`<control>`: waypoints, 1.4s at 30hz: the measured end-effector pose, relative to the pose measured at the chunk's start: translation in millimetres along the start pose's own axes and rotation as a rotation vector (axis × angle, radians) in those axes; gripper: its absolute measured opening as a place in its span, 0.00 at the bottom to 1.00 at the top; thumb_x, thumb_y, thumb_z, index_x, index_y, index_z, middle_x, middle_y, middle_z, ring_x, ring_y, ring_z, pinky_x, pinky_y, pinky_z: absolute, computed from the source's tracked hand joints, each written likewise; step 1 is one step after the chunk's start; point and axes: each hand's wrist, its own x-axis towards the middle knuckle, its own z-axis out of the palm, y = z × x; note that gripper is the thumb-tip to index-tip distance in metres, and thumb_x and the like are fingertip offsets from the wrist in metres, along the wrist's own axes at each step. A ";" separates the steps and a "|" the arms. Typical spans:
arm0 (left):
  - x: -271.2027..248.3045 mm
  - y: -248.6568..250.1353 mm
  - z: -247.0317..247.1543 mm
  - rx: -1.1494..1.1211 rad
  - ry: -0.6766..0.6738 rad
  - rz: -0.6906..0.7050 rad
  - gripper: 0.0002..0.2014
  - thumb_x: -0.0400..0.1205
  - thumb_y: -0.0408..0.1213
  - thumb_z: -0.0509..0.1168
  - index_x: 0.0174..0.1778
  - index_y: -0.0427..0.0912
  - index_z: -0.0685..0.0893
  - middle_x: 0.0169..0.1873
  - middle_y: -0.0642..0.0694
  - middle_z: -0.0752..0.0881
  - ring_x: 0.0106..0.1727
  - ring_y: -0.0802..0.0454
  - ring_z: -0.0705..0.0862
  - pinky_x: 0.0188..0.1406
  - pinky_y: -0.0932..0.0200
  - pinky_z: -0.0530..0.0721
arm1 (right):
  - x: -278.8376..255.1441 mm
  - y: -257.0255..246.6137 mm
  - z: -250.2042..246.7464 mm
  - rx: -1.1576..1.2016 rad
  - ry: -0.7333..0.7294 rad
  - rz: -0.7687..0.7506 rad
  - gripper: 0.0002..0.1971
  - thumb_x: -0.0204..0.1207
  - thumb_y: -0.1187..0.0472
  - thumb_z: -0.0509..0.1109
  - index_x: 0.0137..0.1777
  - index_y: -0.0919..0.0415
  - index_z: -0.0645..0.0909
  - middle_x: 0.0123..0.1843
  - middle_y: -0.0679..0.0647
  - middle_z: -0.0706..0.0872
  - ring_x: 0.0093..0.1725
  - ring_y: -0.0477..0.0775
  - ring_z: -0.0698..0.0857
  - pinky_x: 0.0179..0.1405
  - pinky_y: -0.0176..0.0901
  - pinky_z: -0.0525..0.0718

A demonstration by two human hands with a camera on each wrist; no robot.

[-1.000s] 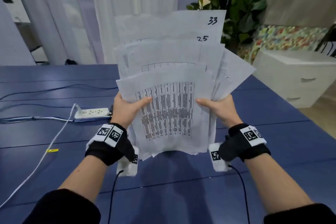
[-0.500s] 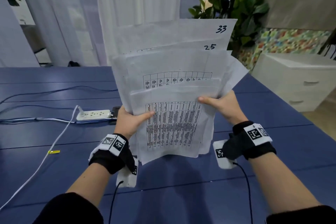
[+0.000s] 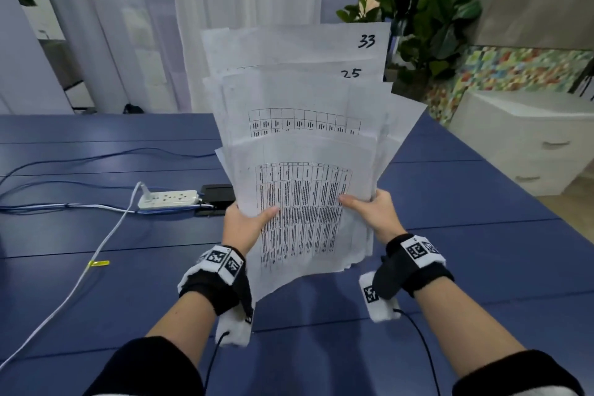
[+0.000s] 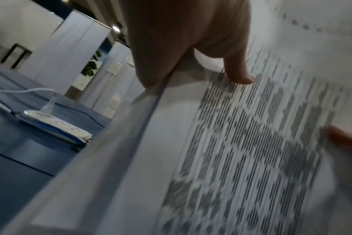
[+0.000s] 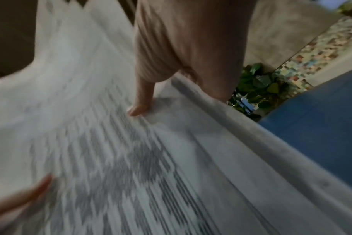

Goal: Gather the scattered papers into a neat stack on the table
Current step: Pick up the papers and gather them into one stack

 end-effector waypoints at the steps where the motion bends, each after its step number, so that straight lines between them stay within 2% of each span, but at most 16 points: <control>1: -0.4 2.2 2.2 -0.006 0.035 0.011 0.15 0.74 0.29 0.73 0.56 0.35 0.82 0.46 0.46 0.86 0.47 0.52 0.84 0.49 0.63 0.80 | 0.3 -0.6 5.2 0.020 0.025 -0.012 0.12 0.68 0.73 0.76 0.51 0.63 0.84 0.49 0.58 0.90 0.39 0.43 0.90 0.53 0.44 0.88; 6: 8.4 34.5 4.8 -0.099 0.100 0.073 0.07 0.74 0.30 0.73 0.44 0.43 0.82 0.37 0.54 0.85 0.39 0.63 0.83 0.32 0.82 0.78 | 6.5 -23.5 8.3 0.118 0.111 -0.104 0.11 0.69 0.72 0.76 0.49 0.62 0.84 0.39 0.46 0.91 0.38 0.40 0.90 0.42 0.34 0.88; 9: 8.0 43.9 1.9 -0.120 0.044 0.092 0.11 0.72 0.30 0.74 0.40 0.49 0.80 0.38 0.54 0.85 0.35 0.67 0.85 0.31 0.81 0.79 | 5.2 -28.0 1.6 0.056 0.096 -0.142 0.14 0.66 0.72 0.79 0.51 0.68 0.84 0.32 0.40 0.91 0.36 0.38 0.89 0.37 0.32 0.86; 12: 3.3 44.4 5.3 -0.102 -0.015 0.106 0.12 0.70 0.30 0.76 0.41 0.49 0.82 0.39 0.55 0.86 0.32 0.74 0.86 0.33 0.81 0.80 | 3.8 -31.4 -2.2 -0.007 0.054 -0.185 0.13 0.62 0.73 0.80 0.45 0.60 0.86 0.34 0.39 0.91 0.39 0.38 0.90 0.41 0.33 0.87; 14: 4.2 48.5 9.6 -0.104 -0.016 0.109 0.13 0.69 0.31 0.77 0.43 0.48 0.82 0.40 0.54 0.86 0.35 0.71 0.86 0.32 0.80 0.80 | 5.4 -37.2 -2.2 -0.011 0.031 -0.220 0.15 0.62 0.73 0.80 0.46 0.57 0.86 0.38 0.41 0.92 0.44 0.41 0.90 0.45 0.35 0.87; 17: 9.7 58.9 13.5 -0.132 -0.004 0.135 0.22 0.67 0.30 0.78 0.57 0.38 0.81 0.47 0.47 0.88 0.46 0.61 0.87 0.37 0.75 0.83 | 10.1 -49.8 -1.3 -0.006 0.016 -0.280 0.15 0.63 0.73 0.80 0.47 0.58 0.86 0.41 0.42 0.92 0.48 0.45 0.90 0.49 0.39 0.88; 19: 12.7 63.5 13.2 -0.175 0.009 0.161 0.25 0.67 0.26 0.77 0.60 0.34 0.80 0.47 0.46 0.88 0.44 0.62 0.89 0.38 0.74 0.84 | 11.9 -57.7 -1.6 -0.001 0.018 -0.294 0.14 0.63 0.72 0.80 0.48 0.63 0.86 0.40 0.43 0.92 0.47 0.46 0.91 0.47 0.39 0.88; 22: 15.3 62.6 11.3 -0.212 0.026 0.181 0.26 0.66 0.24 0.77 0.60 0.38 0.79 0.47 0.49 0.87 0.43 0.64 0.89 0.40 0.73 0.85 | 16.6 -63.4 -3.5 0.030 0.052 -0.315 0.17 0.63 0.72 0.80 0.53 0.70 0.85 0.41 0.45 0.92 0.46 0.47 0.91 0.43 0.37 0.87; 24: 17.2 53.3 9.0 -0.200 0.022 0.155 0.28 0.65 0.26 0.78 0.59 0.42 0.77 0.49 0.51 0.87 0.48 0.62 0.87 0.42 0.72 0.85 | 19.1 -62.0 -4.8 0.052 0.078 -0.314 0.17 0.62 0.72 0.80 0.52 0.67 0.85 0.43 0.46 0.92 0.47 0.48 0.91 0.44 0.37 0.87; 26: 16.8 38.2 7.2 -0.131 -0.023 0.093 0.26 0.66 0.27 0.78 0.56 0.46 0.77 0.47 0.54 0.86 0.47 0.64 0.85 0.42 0.74 0.84 | 20.1 -51.5 -5.4 0.036 0.075 -0.280 0.16 0.61 0.73 0.81 0.49 0.61 0.85 0.42 0.46 0.92 0.46 0.46 0.91 0.46 0.40 0.89; 29: 14.1 19.6 9.3 -0.059 -0.057 0.015 0.14 0.71 0.29 0.75 0.47 0.45 0.80 0.40 0.55 0.86 0.41 0.66 0.85 0.46 0.71 0.85 | 17.1 -29.5 0.9 -0.008 0.042 -0.211 0.16 0.62 0.74 0.80 0.45 0.58 0.84 0.35 0.39 0.91 0.41 0.37 0.90 0.42 0.33 0.88; 32: 19.0 22.7 13.9 -0.093 0.062 0.052 0.09 0.74 0.29 0.72 0.42 0.46 0.81 0.37 0.55 0.85 0.39 0.64 0.84 0.35 0.78 0.81 | 16.0 -32.2 9.0 0.048 0.050 -0.216 0.13 0.66 0.76 0.76 0.43 0.58 0.83 0.31 0.35 0.89 0.36 0.33 0.88 0.35 0.25 0.83; 34: 23.6 33.7 14.3 -0.113 0.105 0.095 0.10 0.74 0.29 0.72 0.39 0.49 0.81 0.37 0.55 0.85 0.34 0.68 0.86 0.34 0.77 0.81 | 19.3 -43.5 10.7 0.075 0.068 -0.248 0.13 0.67 0.75 0.76 0.45 0.58 0.82 0.31 0.34 0.89 0.36 0.32 0.88 0.36 0.24 0.83; 36: 27.9 40.5 11.6 -0.124 0.095 0.120 0.11 0.72 0.29 0.74 0.39 0.50 0.81 0.37 0.55 0.86 0.31 0.71 0.86 0.33 0.78 0.82 | 21.5 -50.1 8.5 0.076 0.090 -0.269 0.12 0.67 0.74 0.77 0.49 0.64 0.83 0.33 0.36 0.90 0.38 0.34 0.89 0.38 0.26 0.84; 39: 28.8 44.0 4.9 -0.107 0.056 0.130 0.14 0.70 0.33 0.76 0.49 0.43 0.83 0.41 0.53 0.87 0.40 0.66 0.87 0.35 0.77 0.83 | 21.7 -46.3 6.3 0.034 0.099 -0.246 0.17 0.64 0.70 0.80 0.54 0.70 0.84 0.42 0.44 0.91 0.44 0.41 0.90 0.42 0.34 0.86; 42: 29.4 49.9 3.1 -0.096 0.041 0.158 0.22 0.69 0.36 0.77 0.58 0.35 0.82 0.47 0.49 0.89 0.50 0.57 0.88 0.43 0.74 0.85 | 21.9 -49.7 6.1 0.020 0.068 -0.238 0.12 0.63 0.72 0.80 0.46 0.63 0.86 0.36 0.42 0.92 0.41 0.41 0.90 0.41 0.34 0.87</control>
